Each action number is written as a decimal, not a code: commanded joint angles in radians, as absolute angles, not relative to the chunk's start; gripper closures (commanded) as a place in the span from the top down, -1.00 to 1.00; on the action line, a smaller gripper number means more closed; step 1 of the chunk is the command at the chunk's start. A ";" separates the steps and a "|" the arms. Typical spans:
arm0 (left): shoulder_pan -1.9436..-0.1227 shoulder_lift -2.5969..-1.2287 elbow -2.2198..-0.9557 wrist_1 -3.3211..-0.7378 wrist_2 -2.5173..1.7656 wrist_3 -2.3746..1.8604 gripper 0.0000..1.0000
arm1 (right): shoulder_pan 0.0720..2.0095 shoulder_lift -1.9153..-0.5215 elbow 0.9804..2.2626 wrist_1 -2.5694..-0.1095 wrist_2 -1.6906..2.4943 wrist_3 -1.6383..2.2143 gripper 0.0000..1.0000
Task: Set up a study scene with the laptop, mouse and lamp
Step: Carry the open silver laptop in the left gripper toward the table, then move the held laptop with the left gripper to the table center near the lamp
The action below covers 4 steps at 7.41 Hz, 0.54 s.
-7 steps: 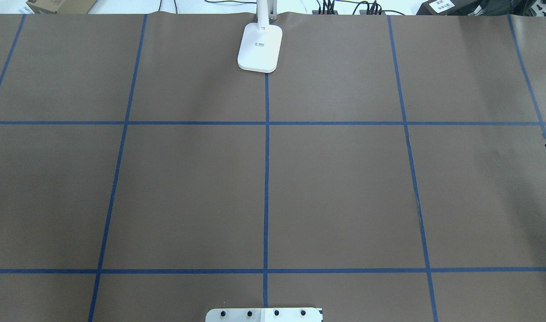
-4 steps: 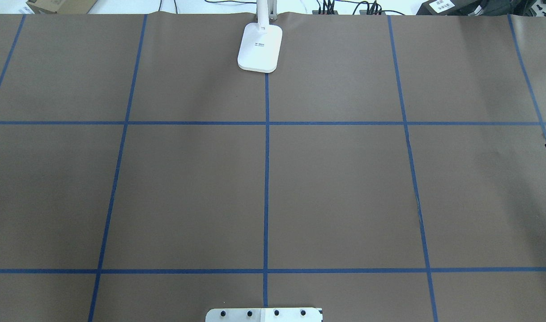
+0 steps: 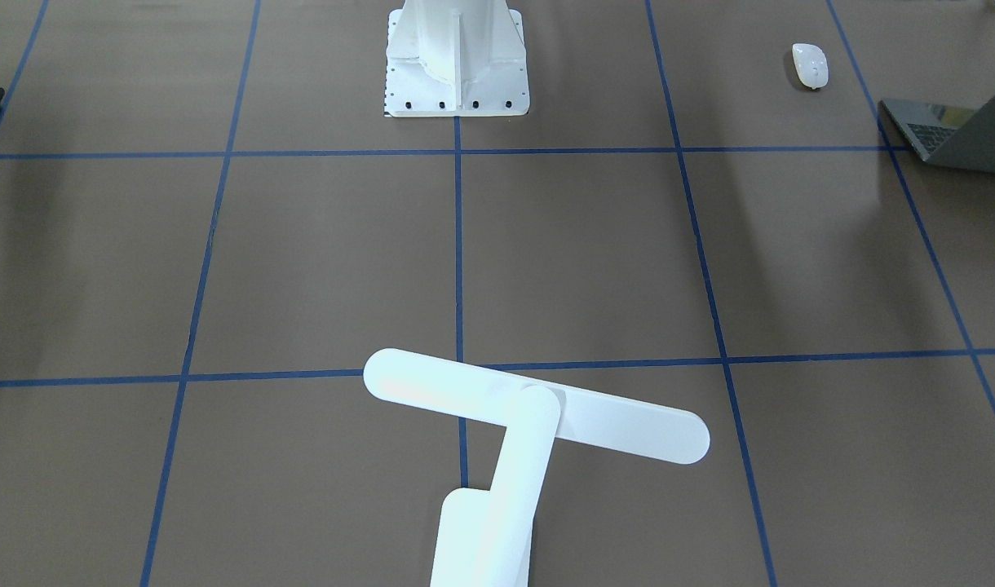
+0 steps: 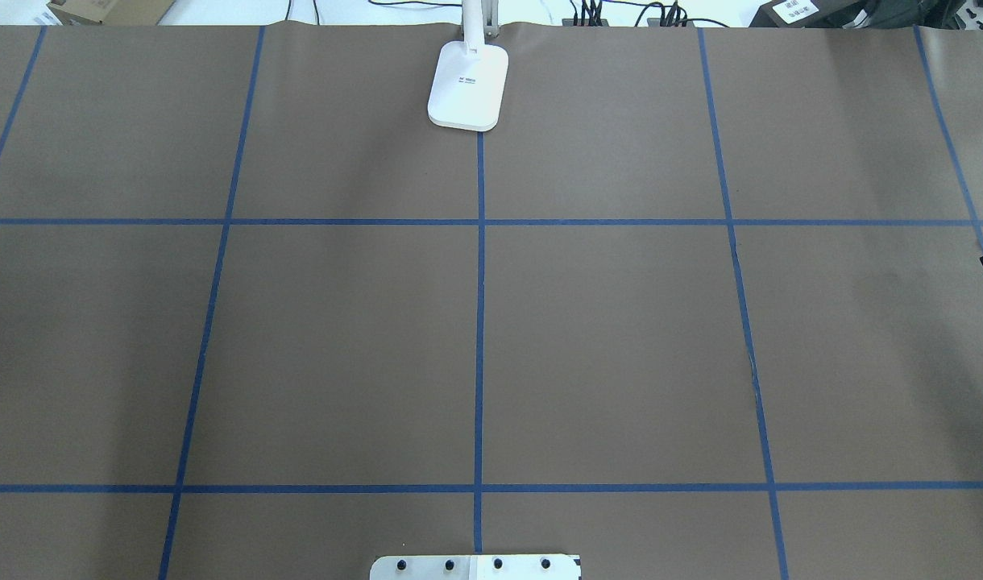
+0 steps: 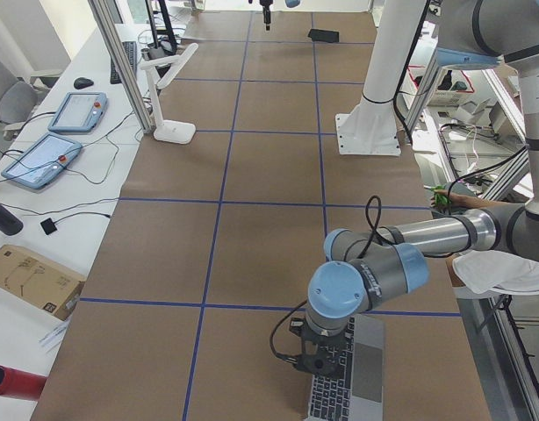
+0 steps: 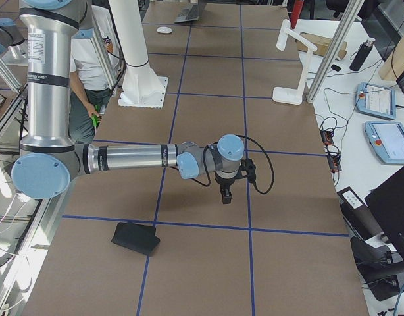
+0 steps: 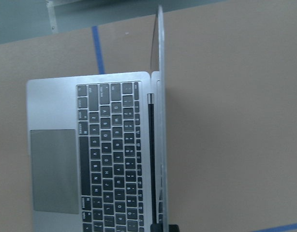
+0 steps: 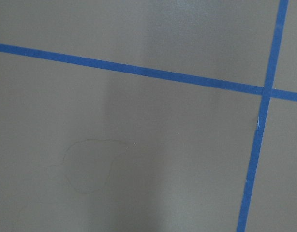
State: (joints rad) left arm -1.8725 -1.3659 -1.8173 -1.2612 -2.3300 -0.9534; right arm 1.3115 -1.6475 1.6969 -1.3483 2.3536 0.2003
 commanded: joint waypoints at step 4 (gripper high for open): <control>-1.562 -1.739 -1.937 -1.192 -2.457 -1.340 -1.00 | 1.312 -1.631 1.694 -1.348 2.339 0.199 0.98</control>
